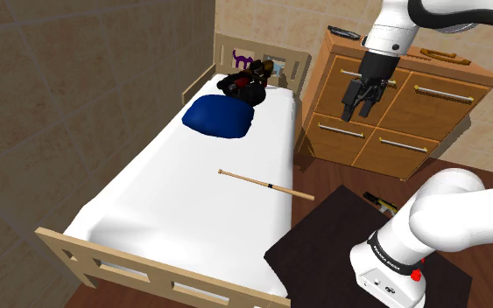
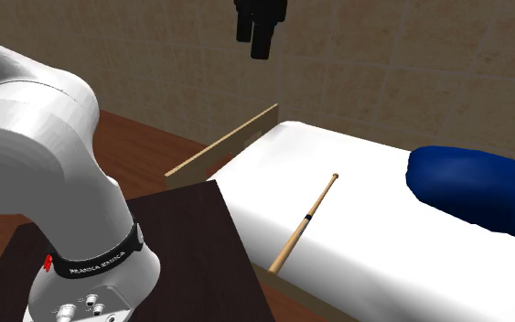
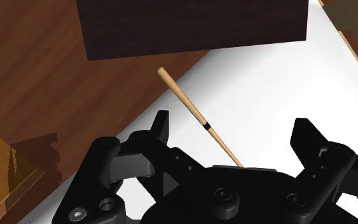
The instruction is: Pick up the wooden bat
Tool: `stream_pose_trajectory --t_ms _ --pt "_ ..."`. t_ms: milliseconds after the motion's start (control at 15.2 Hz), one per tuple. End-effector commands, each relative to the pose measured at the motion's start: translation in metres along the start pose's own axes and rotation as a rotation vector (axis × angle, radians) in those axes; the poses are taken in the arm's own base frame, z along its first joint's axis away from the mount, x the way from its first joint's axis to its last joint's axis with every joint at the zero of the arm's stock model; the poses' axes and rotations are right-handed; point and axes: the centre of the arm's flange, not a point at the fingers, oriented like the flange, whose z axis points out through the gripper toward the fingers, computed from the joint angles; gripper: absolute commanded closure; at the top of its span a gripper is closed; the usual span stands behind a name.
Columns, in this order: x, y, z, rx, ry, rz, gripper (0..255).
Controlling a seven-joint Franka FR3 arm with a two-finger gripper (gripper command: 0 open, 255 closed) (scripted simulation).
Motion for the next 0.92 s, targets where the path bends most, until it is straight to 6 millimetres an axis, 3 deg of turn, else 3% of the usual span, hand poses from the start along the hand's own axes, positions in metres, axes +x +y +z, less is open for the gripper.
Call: stream_pose_trajectory --t_ms 0,858 --pt "0.0 0.0 0.0 0.0 0.0 0.0 0" --pt "0.083 -0.004 0.148 -0.053 0.023 -0.278 0"
